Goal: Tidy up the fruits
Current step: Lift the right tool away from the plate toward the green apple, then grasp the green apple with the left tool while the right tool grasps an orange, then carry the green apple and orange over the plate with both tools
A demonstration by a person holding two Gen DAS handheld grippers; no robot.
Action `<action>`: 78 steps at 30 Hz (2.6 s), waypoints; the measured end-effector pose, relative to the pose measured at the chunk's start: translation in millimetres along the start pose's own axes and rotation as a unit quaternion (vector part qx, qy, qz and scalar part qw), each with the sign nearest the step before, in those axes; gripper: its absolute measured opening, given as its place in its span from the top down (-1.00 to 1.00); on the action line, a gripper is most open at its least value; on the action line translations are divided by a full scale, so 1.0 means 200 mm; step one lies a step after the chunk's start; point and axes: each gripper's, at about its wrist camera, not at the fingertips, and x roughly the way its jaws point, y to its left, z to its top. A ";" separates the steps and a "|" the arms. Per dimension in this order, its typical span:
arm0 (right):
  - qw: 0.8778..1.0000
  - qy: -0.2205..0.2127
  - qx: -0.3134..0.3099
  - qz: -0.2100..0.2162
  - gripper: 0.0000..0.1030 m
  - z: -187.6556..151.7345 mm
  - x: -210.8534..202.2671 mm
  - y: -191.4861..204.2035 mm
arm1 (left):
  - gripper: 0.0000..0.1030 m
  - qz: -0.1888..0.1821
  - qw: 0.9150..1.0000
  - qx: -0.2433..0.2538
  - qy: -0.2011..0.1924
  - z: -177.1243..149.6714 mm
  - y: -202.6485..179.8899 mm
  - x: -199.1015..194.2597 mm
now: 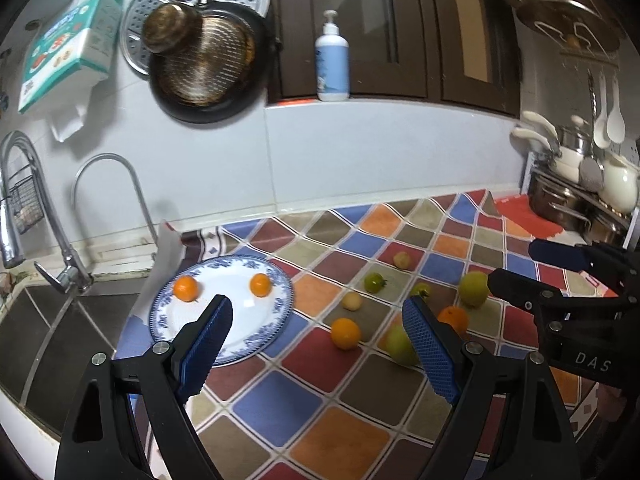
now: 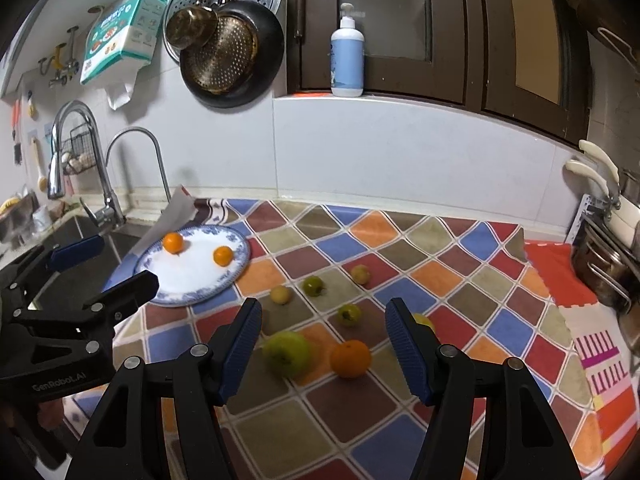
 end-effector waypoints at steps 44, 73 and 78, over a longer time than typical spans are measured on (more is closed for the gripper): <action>0.978 0.161 -0.090 0.101 -0.04 -0.25 0.64 -0.20 | -0.41 -0.131 0.975 0.129 0.128 -0.22 -0.35 0.62; 0.988 0.117 -0.040 0.089 0.15 -0.17 0.43 -0.20 | 0.03 -0.104 0.988 0.035 0.105 -0.12 -0.25 0.43; 0.990 0.096 -0.044 0.094 0.15 -0.14 0.34 -0.15 | 0.03 -0.086 0.993 0.021 0.080 -0.10 -0.21 0.34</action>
